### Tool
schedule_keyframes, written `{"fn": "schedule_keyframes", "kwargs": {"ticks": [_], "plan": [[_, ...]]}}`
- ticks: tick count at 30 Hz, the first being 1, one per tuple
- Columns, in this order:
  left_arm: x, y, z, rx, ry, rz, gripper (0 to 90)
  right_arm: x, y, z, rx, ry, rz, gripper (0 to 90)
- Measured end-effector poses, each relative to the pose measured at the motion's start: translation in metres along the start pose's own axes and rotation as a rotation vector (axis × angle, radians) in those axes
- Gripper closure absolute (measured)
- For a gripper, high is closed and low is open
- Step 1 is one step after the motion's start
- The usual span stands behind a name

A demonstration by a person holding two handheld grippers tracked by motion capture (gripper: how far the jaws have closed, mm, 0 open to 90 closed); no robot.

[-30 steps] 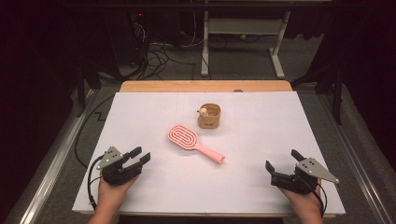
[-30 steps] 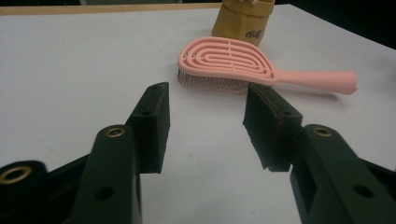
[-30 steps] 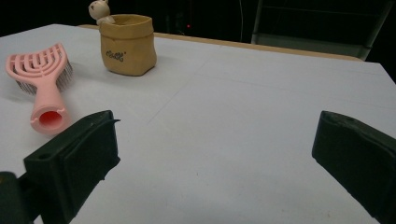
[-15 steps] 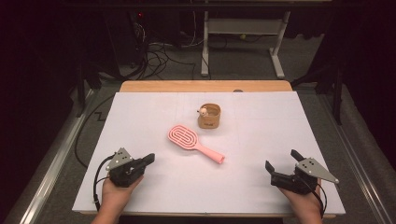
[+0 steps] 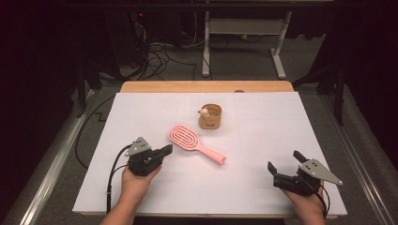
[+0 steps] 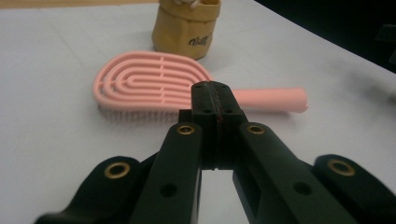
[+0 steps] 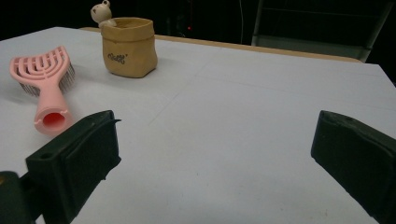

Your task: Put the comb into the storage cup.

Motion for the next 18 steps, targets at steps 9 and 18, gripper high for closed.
{"fn": "schedule_keyframes", "kwargs": {"ticks": [9, 18], "plan": [[0.042, 0.025, 0.02, 0.058, 0.023, -0.061, 90.0, -0.001, 0.0, 0.002, -0.003, -0.004, 0.002, 1.6], [0.076, 0.038, 0.028, 0.064, 0.065, -0.112, 90.0, -0.001, 0.0, 0.003, -0.002, -0.002, 0.003, 1.7]]}}
Point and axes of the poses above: each handheld gripper's, and its own axes: x roughly forward along the jaws, y roughly out of its top, z roughly to its right, the point moved 5 cm from there along x, roughly forward along the jaws, and after that the axes turned 5 degrees about -z, right-handed, at the moved point
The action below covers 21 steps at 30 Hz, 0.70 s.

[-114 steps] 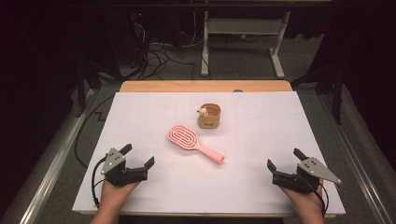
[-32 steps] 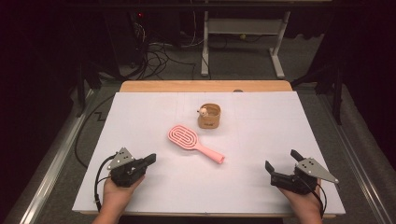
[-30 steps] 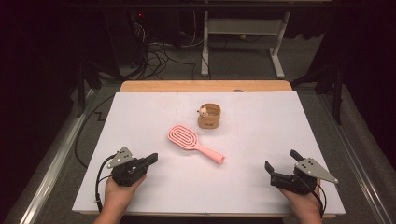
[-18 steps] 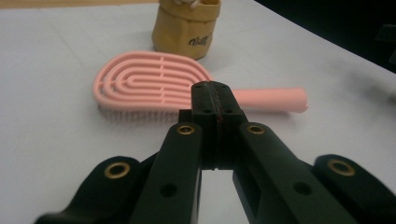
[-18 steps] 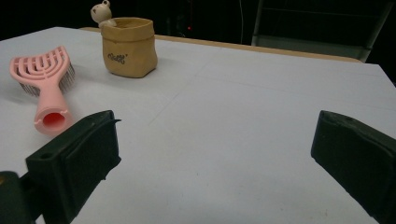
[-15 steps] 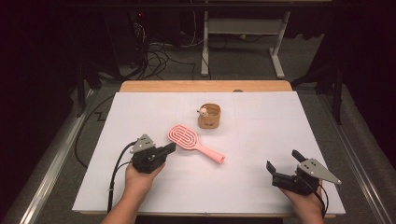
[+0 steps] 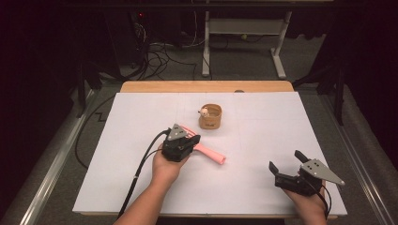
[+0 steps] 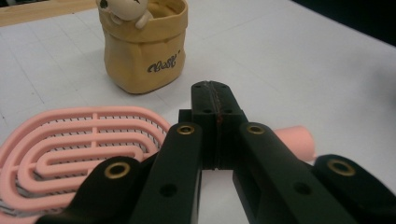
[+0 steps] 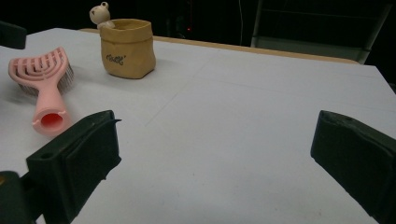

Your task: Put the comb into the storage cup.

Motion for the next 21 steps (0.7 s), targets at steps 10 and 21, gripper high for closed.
{"fn": "schedule_keyframes", "kwargs": {"ticks": [10, 21], "plan": [[0.037, -0.002, 0.008, 0.01, 0.048, -0.126, 90.0, 0.0, 0.0, 0.0, 0.0, 0.006, 0.001, 1.7], [0.053, -0.004, 0.009, 0.019, 0.066, -0.243, 90.0, -0.001, 0.0, 0.001, 0.011, 0.008, 0.001, 1.8]]}}
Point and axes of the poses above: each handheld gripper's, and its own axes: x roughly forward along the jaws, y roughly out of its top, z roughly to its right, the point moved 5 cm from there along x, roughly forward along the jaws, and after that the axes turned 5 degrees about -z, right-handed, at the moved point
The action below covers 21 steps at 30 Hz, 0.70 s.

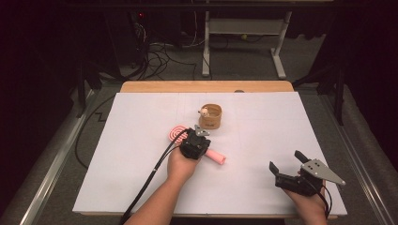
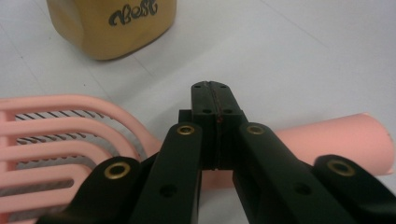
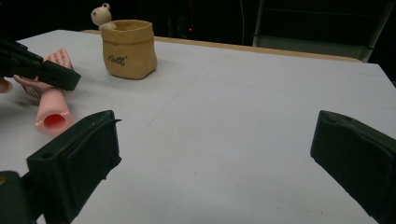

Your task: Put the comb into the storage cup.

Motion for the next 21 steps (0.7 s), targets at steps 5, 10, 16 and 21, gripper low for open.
{"fn": "schedule_keyframes", "kwargs": {"ticks": [5, 10, 16, 21], "plan": [[0.004, -0.005, 0.0, 0.013, 0.017, -0.051, 90.0, 0.0, 0.0, 0.0, -0.003, 0.0, -0.005, 1.9], [0.0, -0.008, 0.002, 0.042, 0.026, -0.08, 90.0, 0.0, 0.0, 0.0, 0.001, 0.001, -0.005, 1.9], [-0.006, -0.013, 0.002, 0.045, 0.018, -0.09, 90.0, -0.001, 0.0, 0.0, -0.002, -0.001, -0.005, 2.0], [-0.016, -0.019, 0.002, 0.063, 0.006, -0.101, 90.0, -0.001, 0.0, 0.0, -0.002, -0.003, -0.006, 2.1]]}}
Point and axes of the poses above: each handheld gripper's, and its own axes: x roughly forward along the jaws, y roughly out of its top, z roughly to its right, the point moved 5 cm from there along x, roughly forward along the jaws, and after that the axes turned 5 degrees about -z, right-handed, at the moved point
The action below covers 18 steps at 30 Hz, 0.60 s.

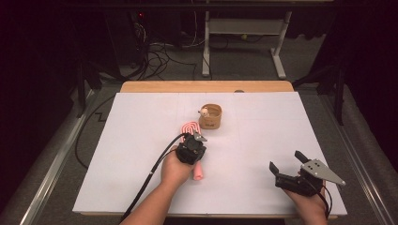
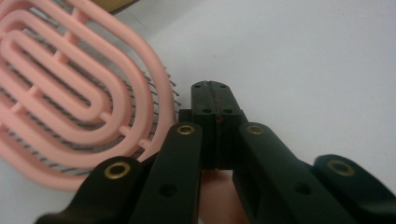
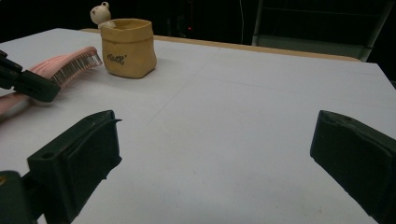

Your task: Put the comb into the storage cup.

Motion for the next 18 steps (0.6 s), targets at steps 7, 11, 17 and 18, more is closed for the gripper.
{"fn": "schedule_keyframes", "kwargs": {"ticks": [7, 11, 17, 18], "plan": [[-0.007, -0.012, 0.004, 0.028, -0.025, -0.016, 90.0, 0.0, 0.0, 0.0, 0.0, 0.0, -0.001, 2.2], [-0.01, -0.018, 0.005, 0.037, -0.027, -0.025, 90.0, 0.001, -0.001, -0.001, 0.0, 0.003, -0.003, 2.3], [-0.015, -0.026, 0.005, 0.051, -0.042, -0.038, 90.0, 0.001, -0.001, -0.001, -0.001, 0.002, -0.004, 2.5], [-0.016, -0.028, 0.006, 0.056, -0.049, -0.04, 90.0, 0.001, -0.001, -0.001, -0.001, 0.002, -0.004, 2.6]]}}
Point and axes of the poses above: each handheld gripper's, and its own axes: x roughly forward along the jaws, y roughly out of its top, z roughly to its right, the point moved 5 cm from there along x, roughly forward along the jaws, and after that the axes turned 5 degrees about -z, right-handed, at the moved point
